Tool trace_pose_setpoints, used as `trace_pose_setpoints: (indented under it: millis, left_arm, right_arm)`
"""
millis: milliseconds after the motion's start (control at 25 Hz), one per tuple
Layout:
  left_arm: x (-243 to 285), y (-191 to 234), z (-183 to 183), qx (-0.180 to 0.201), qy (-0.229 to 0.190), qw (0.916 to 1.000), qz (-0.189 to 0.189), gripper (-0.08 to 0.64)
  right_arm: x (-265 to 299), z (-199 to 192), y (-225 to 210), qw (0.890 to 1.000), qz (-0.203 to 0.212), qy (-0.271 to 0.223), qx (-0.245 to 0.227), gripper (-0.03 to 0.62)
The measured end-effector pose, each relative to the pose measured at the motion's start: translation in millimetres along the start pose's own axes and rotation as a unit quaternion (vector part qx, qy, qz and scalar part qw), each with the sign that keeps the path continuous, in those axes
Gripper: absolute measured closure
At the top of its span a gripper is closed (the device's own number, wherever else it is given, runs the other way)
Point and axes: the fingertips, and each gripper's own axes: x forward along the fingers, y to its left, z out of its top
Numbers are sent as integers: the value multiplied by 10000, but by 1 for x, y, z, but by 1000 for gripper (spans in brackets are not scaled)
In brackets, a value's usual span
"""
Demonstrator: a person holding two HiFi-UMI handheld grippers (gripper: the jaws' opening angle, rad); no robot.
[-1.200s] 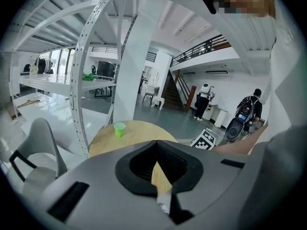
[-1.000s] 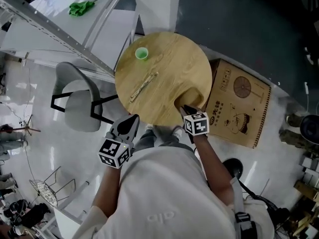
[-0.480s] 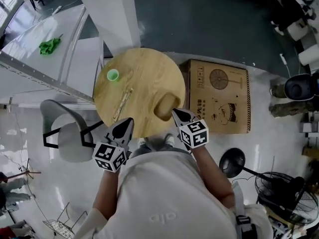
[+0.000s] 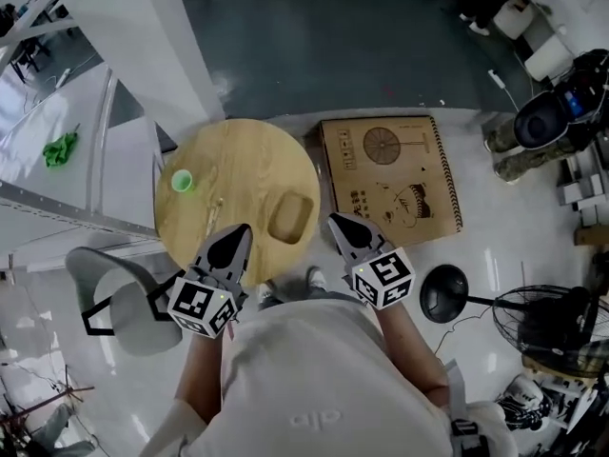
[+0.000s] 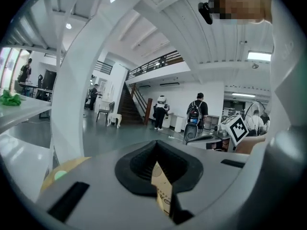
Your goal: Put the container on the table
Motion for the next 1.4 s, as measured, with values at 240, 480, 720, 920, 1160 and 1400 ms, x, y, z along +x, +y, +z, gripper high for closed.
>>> trace_pose_setpoints:
  millis: [240, 480, 720, 920, 1160, 1400]
  left_arm:
    - [14, -25, 26, 269, -202, 9984, -464, 545]
    - [17, -40, 43, 357, -407, 9962, -684, 545]
    - [24, -47, 50, 479, -525, 9936, -878, 543]
    - [30, -50, 50, 579, -532, 9919, -998, 543]
    - [31, -51, 51, 607, -528, 9906, -1105, 543]
    - [35, -48, 48, 627, -510, 9902, -1138, 543]
  right_arm:
    - [-37, 31, -1, 9975, -240, -644, -129, 566]
    - [-63, 48, 4, 9937, -441, -994, -274, 566]
    - [-71, 55, 8, 9909, -626, -1107, -450, 566]
    - [-71, 55, 8, 9903, -679, -1117, -476, 566]
    - [-70, 56, 8, 9903, -738, -1080, -476, 566]
    - [-63, 52, 9, 9912, -704, -1021, -469, 566]
